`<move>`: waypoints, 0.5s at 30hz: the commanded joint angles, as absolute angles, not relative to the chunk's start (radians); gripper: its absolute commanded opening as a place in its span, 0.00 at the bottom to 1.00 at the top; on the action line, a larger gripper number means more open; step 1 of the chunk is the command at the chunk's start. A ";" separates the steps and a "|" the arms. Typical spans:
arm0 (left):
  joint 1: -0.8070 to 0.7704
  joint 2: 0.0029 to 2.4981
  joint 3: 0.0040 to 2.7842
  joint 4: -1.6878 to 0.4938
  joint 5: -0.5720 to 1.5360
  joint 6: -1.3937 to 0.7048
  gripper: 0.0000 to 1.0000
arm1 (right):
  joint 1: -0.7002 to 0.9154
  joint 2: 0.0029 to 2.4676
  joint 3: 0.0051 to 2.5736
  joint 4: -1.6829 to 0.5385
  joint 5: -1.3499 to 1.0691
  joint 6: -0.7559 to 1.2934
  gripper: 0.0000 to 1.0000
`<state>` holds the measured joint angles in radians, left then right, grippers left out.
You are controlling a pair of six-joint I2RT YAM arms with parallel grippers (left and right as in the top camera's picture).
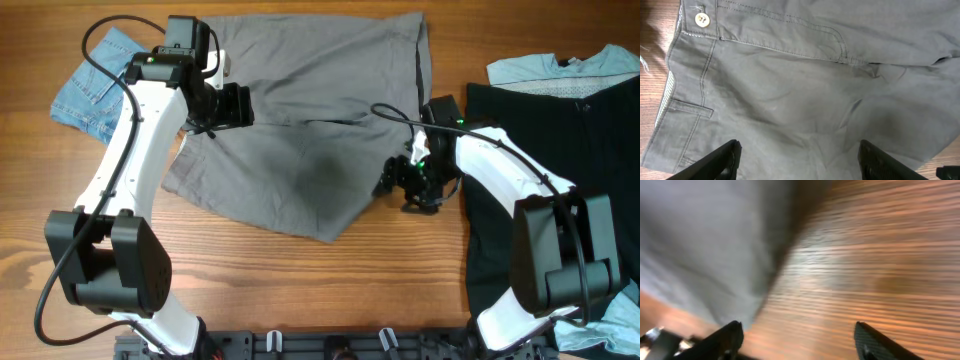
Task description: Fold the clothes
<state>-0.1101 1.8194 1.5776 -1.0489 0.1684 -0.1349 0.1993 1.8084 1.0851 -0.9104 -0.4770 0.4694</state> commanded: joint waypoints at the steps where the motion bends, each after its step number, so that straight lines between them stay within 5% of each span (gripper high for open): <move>1: -0.107 1.812 1.588 -1.040 0.163 -0.115 0.76 | 0.199 1.808 1.086 -0.848 -0.414 0.501 0.78; 3: -0.108 1.812 1.588 -1.036 0.163 -0.115 0.76 | 0.206 1.809 1.082 -0.739 -0.462 0.512 0.75; 6: -0.108 1.812 1.588 -1.040 0.163 -0.115 0.76 | 0.229 1.810 1.064 -0.598 -0.389 0.645 0.55; 7: -0.108 1.812 1.588 -1.042 0.163 -0.115 0.75 | 0.233 1.810 1.064 -0.582 -0.381 0.686 0.46; 9: -0.108 1.812 1.588 -1.048 0.163 -0.115 0.75 | 0.235 1.810 1.064 -0.554 -0.440 0.754 0.11; 13: -0.108 1.812 1.588 -1.045 0.163 -0.111 0.76 | 0.249 1.809 1.064 -0.147 -0.760 0.774 0.04; 15: -0.108 1.812 1.588 -1.040 0.163 -0.112 0.76 | 0.264 1.810 1.064 0.118 -0.732 0.879 0.04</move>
